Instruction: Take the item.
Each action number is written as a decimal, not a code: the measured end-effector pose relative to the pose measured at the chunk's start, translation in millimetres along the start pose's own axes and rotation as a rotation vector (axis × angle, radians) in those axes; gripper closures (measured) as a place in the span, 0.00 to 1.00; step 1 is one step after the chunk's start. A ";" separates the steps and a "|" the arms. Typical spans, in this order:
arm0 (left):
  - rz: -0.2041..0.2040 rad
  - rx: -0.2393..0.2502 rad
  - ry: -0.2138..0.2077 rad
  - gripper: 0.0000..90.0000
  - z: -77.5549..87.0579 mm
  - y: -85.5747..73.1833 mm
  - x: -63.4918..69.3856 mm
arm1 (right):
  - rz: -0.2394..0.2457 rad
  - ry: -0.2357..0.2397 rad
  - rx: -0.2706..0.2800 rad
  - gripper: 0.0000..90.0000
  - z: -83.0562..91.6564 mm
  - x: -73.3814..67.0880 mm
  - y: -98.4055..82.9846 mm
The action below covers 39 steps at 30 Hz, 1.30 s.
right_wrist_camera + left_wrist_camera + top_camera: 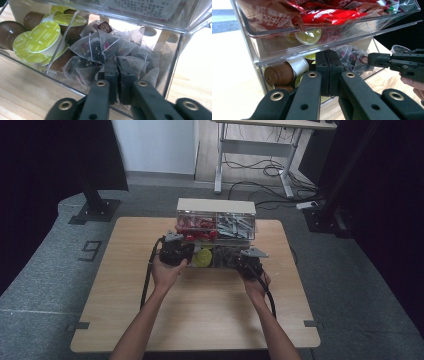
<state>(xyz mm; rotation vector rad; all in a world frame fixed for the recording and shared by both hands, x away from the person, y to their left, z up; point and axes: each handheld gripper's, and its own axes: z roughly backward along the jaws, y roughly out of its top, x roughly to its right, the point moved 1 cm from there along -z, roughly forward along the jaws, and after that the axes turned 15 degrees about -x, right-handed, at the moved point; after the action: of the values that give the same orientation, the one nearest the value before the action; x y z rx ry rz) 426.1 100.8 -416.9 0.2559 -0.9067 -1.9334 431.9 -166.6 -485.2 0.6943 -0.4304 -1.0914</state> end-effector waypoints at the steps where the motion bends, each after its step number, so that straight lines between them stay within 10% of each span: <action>1: 0.000 0.000 0.000 1.00 -0.1 0.0 0.2 | -0.001 0.003 0.002 0.99 0.6 0.8 -0.2; 39: 0.009 -0.005 0.003 1.00 -1.2 1.2 0.9 | 0.003 0.051 0.141 0.99 69.1 17.3 0.4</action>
<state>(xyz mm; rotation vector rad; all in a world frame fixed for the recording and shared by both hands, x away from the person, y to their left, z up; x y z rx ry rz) 427.1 99.1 -416.7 0.2516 -0.8995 -1.9266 395.6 -202.8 -435.7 0.8441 -0.4677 -1.0454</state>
